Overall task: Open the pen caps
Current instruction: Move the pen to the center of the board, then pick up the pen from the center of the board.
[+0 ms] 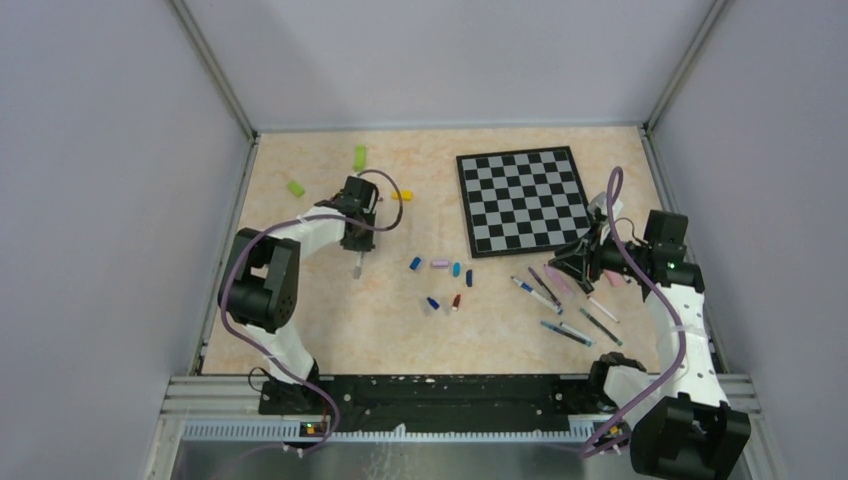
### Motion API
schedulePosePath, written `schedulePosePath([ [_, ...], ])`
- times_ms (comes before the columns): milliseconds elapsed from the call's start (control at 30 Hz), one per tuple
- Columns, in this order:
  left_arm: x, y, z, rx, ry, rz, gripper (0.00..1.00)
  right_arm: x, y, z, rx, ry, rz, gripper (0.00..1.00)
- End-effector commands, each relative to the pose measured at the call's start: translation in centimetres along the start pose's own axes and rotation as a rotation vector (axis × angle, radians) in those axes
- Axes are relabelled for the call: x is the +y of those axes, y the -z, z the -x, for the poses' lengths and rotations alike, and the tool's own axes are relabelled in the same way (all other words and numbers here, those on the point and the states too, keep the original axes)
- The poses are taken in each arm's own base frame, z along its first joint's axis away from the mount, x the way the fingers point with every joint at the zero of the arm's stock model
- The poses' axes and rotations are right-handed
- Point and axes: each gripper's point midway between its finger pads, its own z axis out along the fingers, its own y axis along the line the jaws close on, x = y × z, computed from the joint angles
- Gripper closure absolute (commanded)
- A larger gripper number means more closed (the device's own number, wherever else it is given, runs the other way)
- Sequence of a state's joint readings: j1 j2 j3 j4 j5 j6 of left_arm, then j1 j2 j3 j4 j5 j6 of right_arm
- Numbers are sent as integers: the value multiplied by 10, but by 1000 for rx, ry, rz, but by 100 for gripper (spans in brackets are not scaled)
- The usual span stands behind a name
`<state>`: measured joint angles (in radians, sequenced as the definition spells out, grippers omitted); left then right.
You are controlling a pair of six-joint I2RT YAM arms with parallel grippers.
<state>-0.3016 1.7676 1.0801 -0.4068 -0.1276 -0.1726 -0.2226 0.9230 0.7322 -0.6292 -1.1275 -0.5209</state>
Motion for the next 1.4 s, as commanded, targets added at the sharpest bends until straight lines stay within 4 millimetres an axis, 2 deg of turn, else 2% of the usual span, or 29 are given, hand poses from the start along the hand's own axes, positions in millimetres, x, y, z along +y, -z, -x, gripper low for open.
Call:
schedulePosePath([
  [0,7,14,-24,63,19,31,71,5,0,11,-28,57,24,66],
  [200,5,26,-24,30,29,9,68,6,1,11,-29,60,25,66],
  [400,6,27,-41,52,70,11,67,6,1,12,-31,61,26,66],
  [533,9,27,-48,48,107,29,57,6,1,12,-30,61,26,66],
  [700,11,41,-35,-35,142,28,55,6,1,11,-29,60,25,66],
  [733,11,44,-31,-56,151,26,52,6,1,11,-29,60,26,66],
  [800,11,51,-24,-95,177,19,38,6,1,11,-30,61,26,66],
  [867,8,58,-19,-134,198,-5,35,6,1,11,-29,61,26,66],
  [1067,15,64,-26,-154,265,24,34,6,1,12,-30,64,27,66],
  [1233,35,63,-54,-42,419,194,37,7,1,12,-31,64,28,66],
  [1367,35,59,-70,-8,481,208,43,7,1,12,-32,65,28,66],
])
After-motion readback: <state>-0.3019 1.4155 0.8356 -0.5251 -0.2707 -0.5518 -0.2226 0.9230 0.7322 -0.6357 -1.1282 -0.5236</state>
